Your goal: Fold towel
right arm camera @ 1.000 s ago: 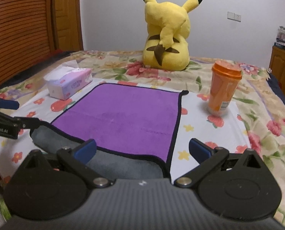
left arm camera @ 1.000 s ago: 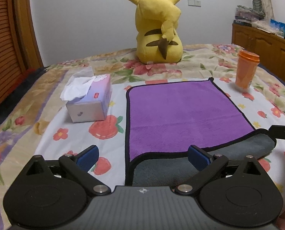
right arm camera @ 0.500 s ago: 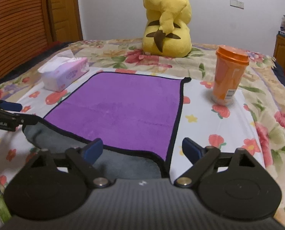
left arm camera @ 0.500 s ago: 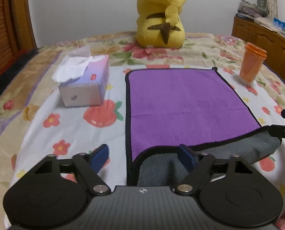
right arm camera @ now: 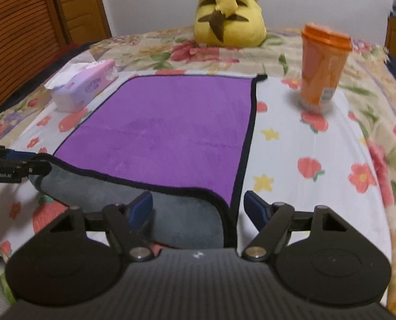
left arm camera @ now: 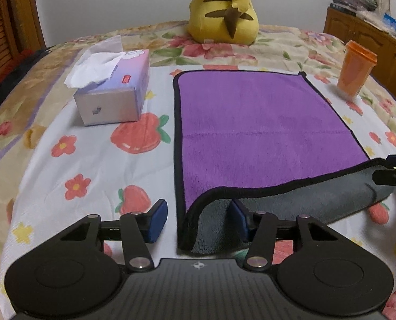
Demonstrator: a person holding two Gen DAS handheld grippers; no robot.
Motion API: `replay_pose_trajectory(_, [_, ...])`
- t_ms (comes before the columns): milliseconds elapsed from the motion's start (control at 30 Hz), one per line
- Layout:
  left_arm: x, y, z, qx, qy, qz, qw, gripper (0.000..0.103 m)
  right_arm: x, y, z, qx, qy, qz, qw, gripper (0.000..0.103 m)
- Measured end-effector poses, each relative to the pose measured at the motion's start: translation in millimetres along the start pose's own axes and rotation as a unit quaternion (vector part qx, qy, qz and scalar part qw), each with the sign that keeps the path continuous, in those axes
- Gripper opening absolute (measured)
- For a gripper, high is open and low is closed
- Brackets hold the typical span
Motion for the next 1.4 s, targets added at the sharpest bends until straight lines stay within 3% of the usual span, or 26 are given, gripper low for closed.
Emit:
replay_pose_trajectory(233, [-3.2,3.4,-1.0,-0.002,-0.001,0.011,0.9999,0.049,-3.5,2.1,1.0,0.017,0.006,0.018,1.0,0.06])
replay_pose_trajectory(467, [-3.5,2.3,-4.0,-0.01,-0.001,0.01,0.9999,0.032,-5.1,4.4,-6.6,0.013,0.013,0.033,0.999,0.029])
replay_pose_trajectory(633, [-3.5,1.5,-5.5,-0.008,0.006,0.007,0.9999,0.019,-7.4,6.4,-11.0,0.011,0.013,0.043,0.999,0.015])
replay_pose_trajectory(667, [-3.1,1.0,-5.5,-0.008,0.006,0.006,0.9999,0.016,-7.6,6.2,-11.7,0.01,0.012,0.043,0.999,0.007])
replay_pose_trajectory(833, [-1.4,-3.3,-7.9,-0.013,0.01,-0.004,0.9999,0.009,-6.4,5.0,-13.1,0.015,0.011,0.038,0.999,0.005])
replay_pose_trajectory(1400, [21.7,-48.5,-22.8,-0.039,0.014,-0.088,0.9953,0.009,18.7,-16.7,-9.0,0.023,0.0,-0.031,0.999,0.004])
Point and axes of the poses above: each gripper's, at about its wrist camera, not at the fingertips, and y roughly the way its jaws point, z to its left, x to its top, the point moved 7 cm from there along y, roughly the way its jaws point, and after that the axes turned 4 degrees about -y, right-handed, at the moved point
